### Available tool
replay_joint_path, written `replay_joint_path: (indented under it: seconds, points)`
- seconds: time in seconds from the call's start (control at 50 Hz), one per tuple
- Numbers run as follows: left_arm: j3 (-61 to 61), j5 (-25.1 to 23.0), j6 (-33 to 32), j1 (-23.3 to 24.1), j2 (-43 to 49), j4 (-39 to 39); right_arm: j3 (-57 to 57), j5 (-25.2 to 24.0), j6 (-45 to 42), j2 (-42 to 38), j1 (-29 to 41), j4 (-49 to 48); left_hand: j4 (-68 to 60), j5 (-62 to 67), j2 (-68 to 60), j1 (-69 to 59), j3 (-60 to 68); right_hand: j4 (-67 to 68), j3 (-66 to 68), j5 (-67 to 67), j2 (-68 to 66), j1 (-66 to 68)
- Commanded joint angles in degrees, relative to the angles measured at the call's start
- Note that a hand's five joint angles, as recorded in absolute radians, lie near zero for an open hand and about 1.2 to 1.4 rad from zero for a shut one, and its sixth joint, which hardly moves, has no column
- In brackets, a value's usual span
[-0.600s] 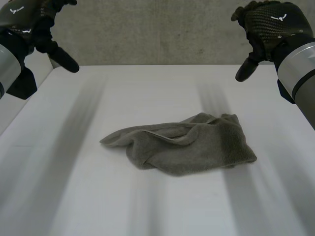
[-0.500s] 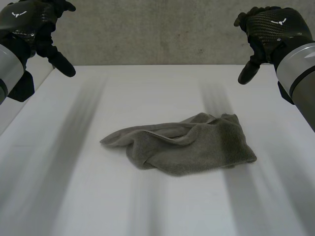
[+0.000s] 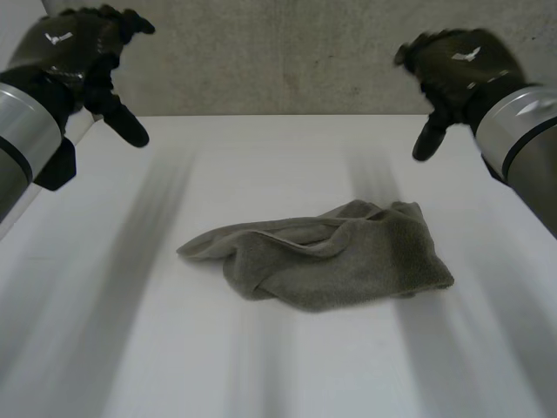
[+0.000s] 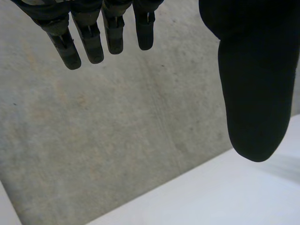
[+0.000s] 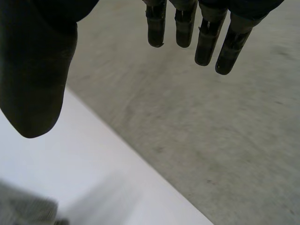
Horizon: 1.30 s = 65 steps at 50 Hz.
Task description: Fold the towel.
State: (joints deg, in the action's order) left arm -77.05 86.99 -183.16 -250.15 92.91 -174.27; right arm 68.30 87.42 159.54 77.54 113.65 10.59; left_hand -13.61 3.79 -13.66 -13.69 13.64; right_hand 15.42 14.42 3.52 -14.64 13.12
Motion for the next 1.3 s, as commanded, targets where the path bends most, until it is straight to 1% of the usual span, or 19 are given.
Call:
replay_joint_path:
  seconds: [0.02, 0.18, 0.28, 0.34, 0.52, 0.56, 0.58, 0.6, 0.62, 0.66, 0.76, 0.84, 0.88, 0.92, 0.96, 1.0, 1.1, 1.14, 1.3]
  points:
    - [-7.5, -4.3, -0.2, 0.6, 1.4, -0.5, 1.2, -8.0, -19.0, -2.6, -0.3, 4.4, -2.8, 2.6, -2.8, -2.7, 2.8, -5.4, -4.4, -3.5, 4.6, -3.1]
    - [-15.5, -5.5, -0.1, 0.5, 8.3, -7.8, 0.1, -13.8, -22.4, -10.8, -0.8, 4.7, -2.7, 2.5, -2.6, -2.6, 2.6, -0.3, 0.7, 1.6, -0.5, 2.0]
    - [-18.5, -5.4, -0.1, 0.5, 13.8, -13.8, -1.9, -23.2, -22.7, -19.6, -0.9, 4.5, -2.8, 2.6, -2.8, -2.7, 2.8, 1.6, 2.6, 3.4, -2.3, 3.9]
    - [-19.6, -5.5, -0.1, 0.7, 16.8, -17.2, -4.0, -25.0, -22.1, -24.1, -0.5, 4.4, -3.0, 2.8, -2.9, -2.9, 3.0, 4.1, 5.1, 6.0, -4.8, 6.4]
    - [-18.5, -5.7, -0.2, 2.3, 24.3, -23.1, -11.8, -20.9, -20.1, -34.7, 0.0, 3.9, -12.9, 12.7, -12.8, -12.8, 12.9, 18.9, 19.9, 20.8, -19.7, 21.2]
    - [-17.7, -5.8, -0.2, 2.6, 25.5, -23.9, -15.5, -17.8, -19.1, -38.1, 0.9, 3.9, -18.8, 18.6, -18.8, -18.7, 18.8, 39.3, 40.3, 41.2, -40.1, 41.6]
    - [-16.9, -5.8, -0.2, 2.8, 26.5, -24.4, -15.6, -17.8, -19.1, -38.1, 0.9, 3.9, -29.3, 29.1, -29.2, -29.2, 29.3, 39.4, 40.4, 41.3, -40.2, 41.7]
    - [-16.0, -5.9, -0.2, 3.1, 27.6, -24.6, -17.6, -16.4, -19.0, -38.9, 1.0, 4.0, -41.6, 41.4, -41.5, -41.5, 41.5, 53.1, 54.1, 55.0, -53.8, 55.4]
    - [-16.0, -5.9, -0.2, 3.1, 27.6, -24.6, -19.3, -15.0, -18.7, -39.0, 1.0, 3.9, -41.7, 41.5, -41.6, -41.6, 41.7, 64.5, 65.5, 66.4, -65.2, 66.8]
    - [-13.5, -7.0, -0.1, 3.4, 29.2, -24.7, -21.5, -13.7, -18.1, -38.8, 1.1, 3.7, -66.3, 66.1, -66.2, -66.2, 66.3, 64.6, 65.6, 66.5, -65.4, 66.9]
    - [-6.3, -9.4, -0.3, 5.0, 29.7, -24.9, -28.0, -10.5, -11.7, -33.6, 1.2, -0.6, -66.4, 66.2, -66.3, -66.3, 66.4, 64.6, 65.6, 66.5, -65.4, 66.9]
    - [1.2, -7.9, -0.3, 5.9, 27.6, -27.2, -31.7, -8.6, -2.4, -25.9, 1.5, -11.1, -66.4, 66.2, -66.3, -66.3, 66.4, 64.6, 65.6, 66.5, -65.4, 66.9]
    - [4.4, -5.6, -0.3, 5.9, 25.2, -29.5, -31.6, -7.0, 0.3, -22.7, 1.5, -16.6, -66.4, 66.2, -66.3, -66.3, 66.4, 64.6, 65.6, 66.5, -65.4, 66.9]
    - [9.6, 4.0, -0.3, 5.7, 18.9, -38.9, -30.8, -4.1, 2.8, -19.3, 1.4, -23.2, -66.4, 66.2, -66.3, -66.3, 66.4, 64.6, 65.6, 66.5, -65.4, 66.9]
    - [10.2, 6.8, -0.5, 5.6, 16.9, -43.0, -29.4, -2.5, 3.3, -16.5, 1.3, -27.3, -66.4, 66.2, -66.3, -66.3, 66.4, 64.6, 65.6, 66.5, -65.4, 66.9]
    - [10.0, 7.4, -1.1, 5.6, 14.2, -46.8, -28.2, -2.7, 2.5, -15.2, 1.0, -27.0, -66.4, 66.2, -66.3, -66.3, 66.4, 64.6, 65.6, 66.5, -65.4, 66.9]
    - [5.1, 4.2, -2.6, 5.5, 12.5, -44.4, -25.4, -5.7, -1.7, -15.1, 1.1, -19.9, -66.4, 66.2, -66.3, -66.3, 66.4, 64.6, 65.6, 66.5, -65.4, 66.9]
    - [-0.4, 2.3, -2.9, 5.4, 12.5, -42.1, -20.4, -7.7, -5.3, -15.2, 1.5, -14.7, -66.4, 66.2, -66.3, -66.3, 66.4, 64.6, 65.6, 66.5, -65.4, 66.9]
    - [-17.9, 1.9, -2.9, 4.4, 13.2, -39.9, -3.4, -12.1, -8.6, -15.7, 1.6, -12.6, -66.4, 66.2, -66.3, -66.3, 66.4, 64.6, 65.6, 66.5, -65.4, 66.9]
